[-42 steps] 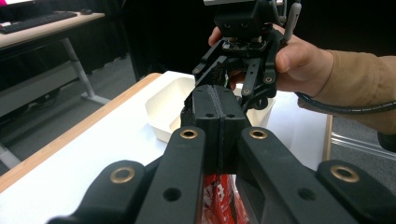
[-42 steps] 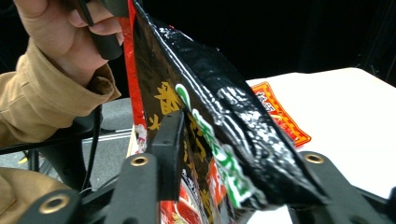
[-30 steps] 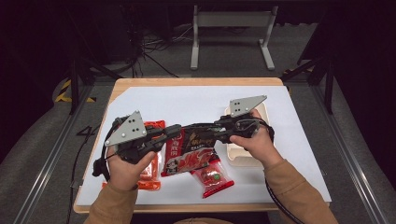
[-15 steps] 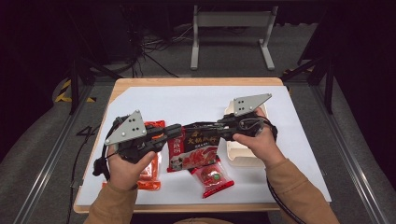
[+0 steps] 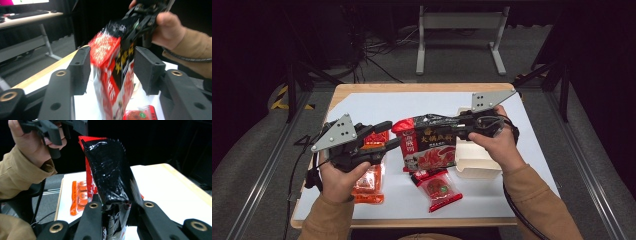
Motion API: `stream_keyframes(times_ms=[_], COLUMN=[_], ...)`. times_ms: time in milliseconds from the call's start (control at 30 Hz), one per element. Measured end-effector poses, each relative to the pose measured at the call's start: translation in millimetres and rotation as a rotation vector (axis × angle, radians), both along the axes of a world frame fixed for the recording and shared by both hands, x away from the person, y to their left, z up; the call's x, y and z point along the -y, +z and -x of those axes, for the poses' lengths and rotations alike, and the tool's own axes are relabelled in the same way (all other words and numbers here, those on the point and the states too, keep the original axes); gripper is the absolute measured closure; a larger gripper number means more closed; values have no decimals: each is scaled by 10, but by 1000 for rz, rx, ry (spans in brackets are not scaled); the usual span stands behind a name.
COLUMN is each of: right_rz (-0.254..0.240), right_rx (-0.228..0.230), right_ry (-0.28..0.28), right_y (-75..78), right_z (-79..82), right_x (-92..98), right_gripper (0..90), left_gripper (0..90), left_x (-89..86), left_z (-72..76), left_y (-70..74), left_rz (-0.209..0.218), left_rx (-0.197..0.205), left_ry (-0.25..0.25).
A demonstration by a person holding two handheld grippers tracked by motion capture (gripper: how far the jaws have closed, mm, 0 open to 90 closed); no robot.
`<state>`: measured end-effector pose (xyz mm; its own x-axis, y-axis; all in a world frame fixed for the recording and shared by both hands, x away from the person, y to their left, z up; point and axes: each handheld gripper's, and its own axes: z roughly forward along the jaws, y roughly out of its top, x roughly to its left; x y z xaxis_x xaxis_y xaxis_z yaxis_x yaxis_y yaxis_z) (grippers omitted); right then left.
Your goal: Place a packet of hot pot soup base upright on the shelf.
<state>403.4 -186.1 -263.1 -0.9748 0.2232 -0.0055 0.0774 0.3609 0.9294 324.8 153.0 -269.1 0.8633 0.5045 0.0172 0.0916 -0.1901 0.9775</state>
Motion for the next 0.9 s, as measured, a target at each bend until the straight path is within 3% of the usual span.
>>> stream_keyframes(times_ms=[267, 367, 667, 900], right_rz=[-6, -4, -2, -4], right_rx=[24, 39, 67, 85], right_ry=[-78, -112, -187, -249], right_y=[243, 315, 411, 447], right_z=[-82, -141, -292, -417], right_x=[152, 223, 406, 574], right_gripper=[790, 790, 789, 788], left_gripper=[417, 402, 353, 322], left_x=[-63, -97, -147, -195], left_z=[-64, -97, -159, -233], left_y=[-24, -40, -82, -125], left_rz=[-17, -5, -13, -8], left_rx=[-6, -23, -33, -83], left_ry=[43, 43, 81, 99])
